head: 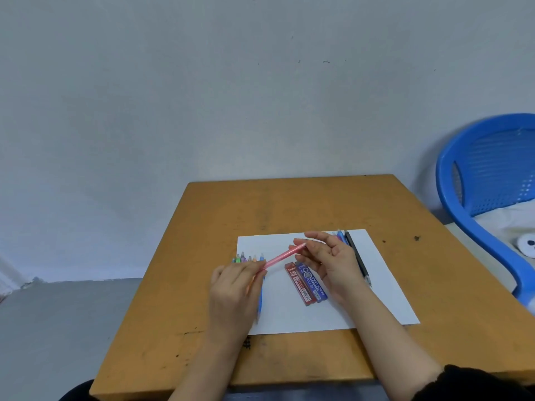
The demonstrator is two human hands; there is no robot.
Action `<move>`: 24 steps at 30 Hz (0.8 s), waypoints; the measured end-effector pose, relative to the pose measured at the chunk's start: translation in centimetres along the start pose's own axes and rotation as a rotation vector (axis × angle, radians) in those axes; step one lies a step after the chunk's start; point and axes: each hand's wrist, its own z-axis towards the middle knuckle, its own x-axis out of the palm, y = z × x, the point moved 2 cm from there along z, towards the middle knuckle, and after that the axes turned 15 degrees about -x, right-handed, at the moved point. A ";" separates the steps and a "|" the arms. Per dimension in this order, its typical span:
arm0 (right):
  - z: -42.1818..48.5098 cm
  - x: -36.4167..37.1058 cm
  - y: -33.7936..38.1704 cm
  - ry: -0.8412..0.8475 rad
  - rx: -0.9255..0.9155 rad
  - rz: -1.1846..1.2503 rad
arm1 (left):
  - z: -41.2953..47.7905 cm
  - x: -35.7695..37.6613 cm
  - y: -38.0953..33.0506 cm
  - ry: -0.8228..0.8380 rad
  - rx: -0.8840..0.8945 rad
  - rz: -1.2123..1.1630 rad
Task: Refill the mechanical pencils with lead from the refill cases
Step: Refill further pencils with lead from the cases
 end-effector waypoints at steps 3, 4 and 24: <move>-0.2 0.1 -0.1 0.022 0.011 0.009 | 0.1 -0.1 0.2 0.026 -0.074 -0.052; -0.3 0.2 -0.1 0.028 0.012 0.020 | 0.2 -0.2 0.2 0.030 -0.092 -0.065; 0.1 -0.9 -0.3 -0.145 -0.155 -0.166 | 0.0 0.0 0.2 0.016 -0.098 -0.044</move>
